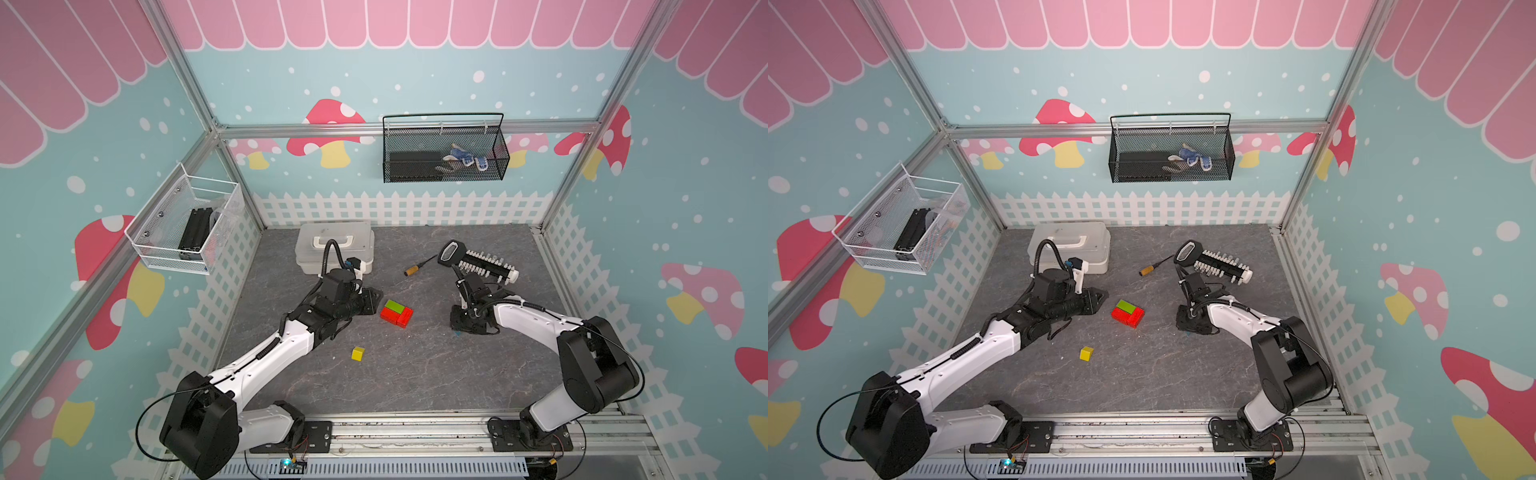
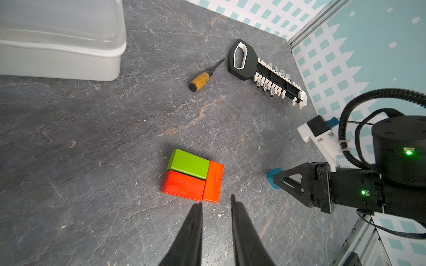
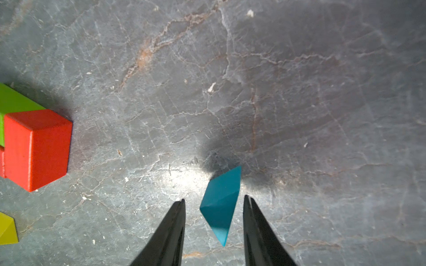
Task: Assemble a piece of candy with building blocks
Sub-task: Pick up the building block from the center of the board.
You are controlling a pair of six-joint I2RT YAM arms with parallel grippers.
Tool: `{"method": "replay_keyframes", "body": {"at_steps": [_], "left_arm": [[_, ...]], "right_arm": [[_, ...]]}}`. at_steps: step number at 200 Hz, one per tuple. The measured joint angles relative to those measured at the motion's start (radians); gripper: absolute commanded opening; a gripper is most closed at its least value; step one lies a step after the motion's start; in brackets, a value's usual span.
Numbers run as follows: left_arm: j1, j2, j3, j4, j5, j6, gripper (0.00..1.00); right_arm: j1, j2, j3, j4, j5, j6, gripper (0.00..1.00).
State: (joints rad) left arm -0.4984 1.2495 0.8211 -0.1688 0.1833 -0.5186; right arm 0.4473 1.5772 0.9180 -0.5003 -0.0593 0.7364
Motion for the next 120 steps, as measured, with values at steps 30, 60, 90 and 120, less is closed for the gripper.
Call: {"method": "replay_keyframes", "body": {"at_steps": [30,60,90,120], "left_arm": [[0.000,0.000,0.000,-0.006,0.000,0.002,0.26],[0.000,0.000,0.000,-0.013,0.000,0.002,0.26],[0.000,0.000,0.000,-0.014,0.000,0.002,0.26],[0.000,0.000,0.000,-0.014,0.000,0.002,0.25]], "right_arm": [[0.000,0.000,0.000,0.000,0.014,0.001,0.36],[0.000,0.001,0.000,0.000,0.026,0.001,0.34],[0.004,0.010,0.006,0.000,0.030,0.001,0.33],[0.012,0.017,0.010,0.000,0.034,0.002,0.30]]}}
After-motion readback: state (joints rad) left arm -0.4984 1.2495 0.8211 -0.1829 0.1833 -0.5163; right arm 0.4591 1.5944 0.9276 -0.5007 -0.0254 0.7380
